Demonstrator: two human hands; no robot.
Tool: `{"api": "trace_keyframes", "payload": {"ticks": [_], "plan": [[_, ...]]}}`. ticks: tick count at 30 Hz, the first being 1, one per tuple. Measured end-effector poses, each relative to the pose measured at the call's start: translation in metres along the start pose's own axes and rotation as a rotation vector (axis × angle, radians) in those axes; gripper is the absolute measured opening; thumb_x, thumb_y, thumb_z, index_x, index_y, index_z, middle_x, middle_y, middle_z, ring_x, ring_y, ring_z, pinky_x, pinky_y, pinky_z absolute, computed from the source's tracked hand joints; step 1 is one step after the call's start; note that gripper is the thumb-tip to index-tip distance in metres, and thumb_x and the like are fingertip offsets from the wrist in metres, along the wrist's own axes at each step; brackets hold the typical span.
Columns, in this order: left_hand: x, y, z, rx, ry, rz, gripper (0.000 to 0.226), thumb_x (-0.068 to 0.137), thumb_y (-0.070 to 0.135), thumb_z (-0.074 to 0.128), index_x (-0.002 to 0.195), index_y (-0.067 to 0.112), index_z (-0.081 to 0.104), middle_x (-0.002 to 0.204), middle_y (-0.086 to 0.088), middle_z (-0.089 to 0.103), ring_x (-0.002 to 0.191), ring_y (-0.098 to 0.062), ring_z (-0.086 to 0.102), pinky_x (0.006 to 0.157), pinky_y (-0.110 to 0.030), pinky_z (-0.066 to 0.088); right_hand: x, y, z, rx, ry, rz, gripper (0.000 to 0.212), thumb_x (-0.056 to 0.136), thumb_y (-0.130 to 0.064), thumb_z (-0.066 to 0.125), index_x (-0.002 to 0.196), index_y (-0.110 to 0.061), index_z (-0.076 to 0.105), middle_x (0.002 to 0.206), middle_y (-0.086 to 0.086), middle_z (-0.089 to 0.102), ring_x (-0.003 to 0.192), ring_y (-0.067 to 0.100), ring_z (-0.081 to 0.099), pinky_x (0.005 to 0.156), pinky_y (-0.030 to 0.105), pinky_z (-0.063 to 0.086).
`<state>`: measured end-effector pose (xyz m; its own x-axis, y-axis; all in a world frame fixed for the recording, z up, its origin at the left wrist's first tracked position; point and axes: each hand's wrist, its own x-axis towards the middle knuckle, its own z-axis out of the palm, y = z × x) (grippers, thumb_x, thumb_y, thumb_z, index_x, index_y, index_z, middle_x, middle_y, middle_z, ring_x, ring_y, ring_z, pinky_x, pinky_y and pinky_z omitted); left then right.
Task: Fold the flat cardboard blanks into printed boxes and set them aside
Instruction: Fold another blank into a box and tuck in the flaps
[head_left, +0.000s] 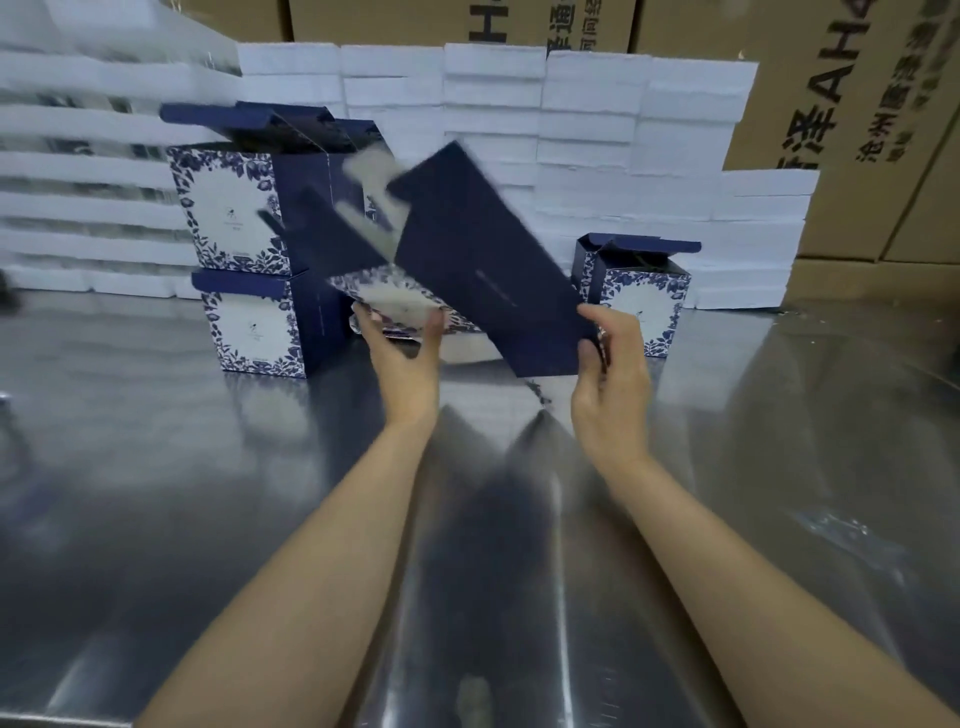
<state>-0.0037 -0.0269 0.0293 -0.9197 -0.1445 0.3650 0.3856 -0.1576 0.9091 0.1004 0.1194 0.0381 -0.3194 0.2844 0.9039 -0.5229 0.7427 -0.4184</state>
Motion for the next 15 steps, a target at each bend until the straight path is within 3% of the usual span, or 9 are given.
{"api": "trace_keyframes", "payload": {"ticks": [3,6,8,10,12,13,15], "plan": [[0.000,0.003,-0.007,-0.028,-0.061,-0.036,0.080,0.094,0.052,0.052,0.155,0.028,0.007,0.159,0.007,0.023,0.139,-0.003,0.026,0.108,-0.021,0.024,0.012,-0.008,-0.010,0.096,-0.042,0.139,0.067,0.088,0.012,0.039,0.143,-0.024,0.034,0.132,-0.006,0.047,0.116,0.014,0.049,0.102,0.038,0.042],[0.000,0.004,-0.004,-0.038,-0.081,-0.071,0.068,0.098,0.052,0.044,0.154,0.028,0.014,0.158,0.011,0.022,0.133,0.002,0.024,0.103,-0.018,0.019,0.022,-0.007,-0.022,0.235,-0.158,0.289,0.068,0.085,0.002,0.037,0.147,-0.027,0.035,0.140,-0.019,0.048,0.128,0.023,0.048,0.108,0.051,0.038],[0.004,0.002,-0.001,-0.045,-0.116,-0.105,0.063,0.100,0.049,0.043,0.154,0.027,0.018,0.157,0.009,0.026,0.129,0.002,0.027,0.104,-0.019,0.019,0.027,-0.004,-0.030,0.350,-0.251,0.369,0.073,0.084,-0.002,0.038,0.147,-0.037,0.030,0.139,-0.030,0.047,0.129,0.012,0.048,0.109,0.047,0.038],[0.009,-0.001,-0.001,-0.062,-0.159,-0.147,0.060,0.100,0.043,0.045,0.153,0.025,0.022,0.154,0.009,0.033,0.126,0.002,0.031,0.104,-0.019,0.021,0.029,0.000,-0.037,0.354,-0.354,0.373,0.079,0.085,-0.001,0.040,0.149,-0.043,0.020,0.148,-0.031,0.033,0.138,-0.001,0.033,0.116,0.040,0.031],[0.015,-0.005,-0.003,-0.083,-0.185,-0.218,0.056,0.100,0.040,0.046,0.151,0.023,0.031,0.150,0.009,0.040,0.127,0.000,0.038,0.109,-0.021,0.025,0.033,0.000,-0.040,0.375,-0.441,0.386,0.081,0.086,-0.003,0.042,0.149,-0.046,0.015,0.152,-0.030,0.026,0.141,-0.003,0.027,0.117,0.035,0.029],[0.018,-0.006,-0.003,-0.103,-0.195,-0.275,0.051,0.100,0.041,0.047,0.147,0.022,0.041,0.145,0.008,0.048,0.125,-0.004,0.048,0.108,-0.024,0.035,0.036,0.001,-0.041,0.391,-0.468,0.399,0.079,0.087,-0.004,0.042,0.147,-0.050,0.016,0.153,-0.029,0.024,0.142,-0.002,0.026,0.117,0.036,0.029],[0.020,-0.007,-0.004,-0.132,-0.214,-0.370,0.038,0.099,0.044,0.047,0.128,0.023,0.060,0.120,0.005,0.068,0.096,-0.008,0.069,0.078,-0.022,0.056,0.039,0.001,-0.043,0.416,-0.502,0.428,0.074,0.091,-0.012,0.044,0.145,-0.054,0.016,0.154,-0.030,0.023,0.141,-0.002,0.027,0.116,0.032,0.031]]}}
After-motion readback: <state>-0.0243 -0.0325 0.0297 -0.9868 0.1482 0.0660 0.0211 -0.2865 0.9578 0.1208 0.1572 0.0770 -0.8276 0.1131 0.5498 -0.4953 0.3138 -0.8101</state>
